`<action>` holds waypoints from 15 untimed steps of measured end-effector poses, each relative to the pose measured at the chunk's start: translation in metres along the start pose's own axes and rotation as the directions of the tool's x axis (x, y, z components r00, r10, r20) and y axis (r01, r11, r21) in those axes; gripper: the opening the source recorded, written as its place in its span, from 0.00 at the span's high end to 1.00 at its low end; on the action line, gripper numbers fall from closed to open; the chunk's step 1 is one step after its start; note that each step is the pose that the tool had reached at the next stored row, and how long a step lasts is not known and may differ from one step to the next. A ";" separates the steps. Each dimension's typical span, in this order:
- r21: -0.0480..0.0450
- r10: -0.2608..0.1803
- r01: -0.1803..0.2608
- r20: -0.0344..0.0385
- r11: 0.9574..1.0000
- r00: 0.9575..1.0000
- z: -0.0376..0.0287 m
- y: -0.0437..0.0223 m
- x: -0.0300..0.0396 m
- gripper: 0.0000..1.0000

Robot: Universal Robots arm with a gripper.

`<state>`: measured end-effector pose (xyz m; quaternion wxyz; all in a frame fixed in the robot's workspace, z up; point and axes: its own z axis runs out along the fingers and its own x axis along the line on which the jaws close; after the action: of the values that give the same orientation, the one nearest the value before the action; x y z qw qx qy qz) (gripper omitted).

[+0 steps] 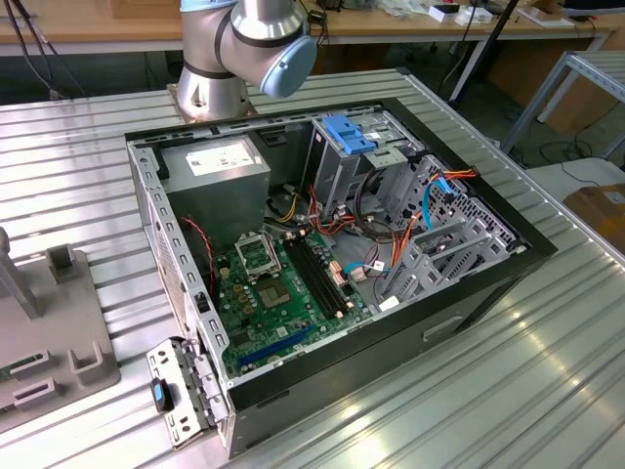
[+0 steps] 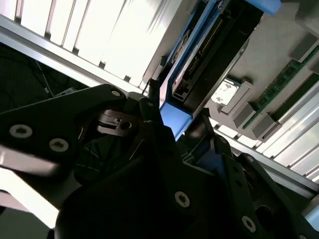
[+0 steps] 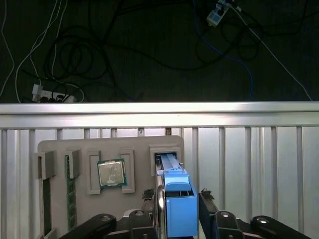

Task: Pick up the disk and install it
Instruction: 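Pick up the disk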

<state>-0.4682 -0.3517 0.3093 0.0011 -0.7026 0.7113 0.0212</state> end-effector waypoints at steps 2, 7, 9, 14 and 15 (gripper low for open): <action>0.000 0.000 0.000 0.000 1.000 1.000 -0.0001 0.0000 0.0000 0.63; 0.000 0.000 0.000 0.000 1.000 1.000 0.0000 0.0001 0.0000 0.63; 0.000 0.000 0.000 0.000 1.000 1.000 0.0000 0.0001 0.0000 0.63; 0.000 0.000 0.000 0.000 1.000 1.000 0.0000 0.0002 0.0000 0.63; 0.000 0.000 0.000 0.000 1.000 1.000 0.0000 0.0002 0.0000 0.63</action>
<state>-0.4684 -0.3517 0.3093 0.0011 -0.7026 0.7113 0.0212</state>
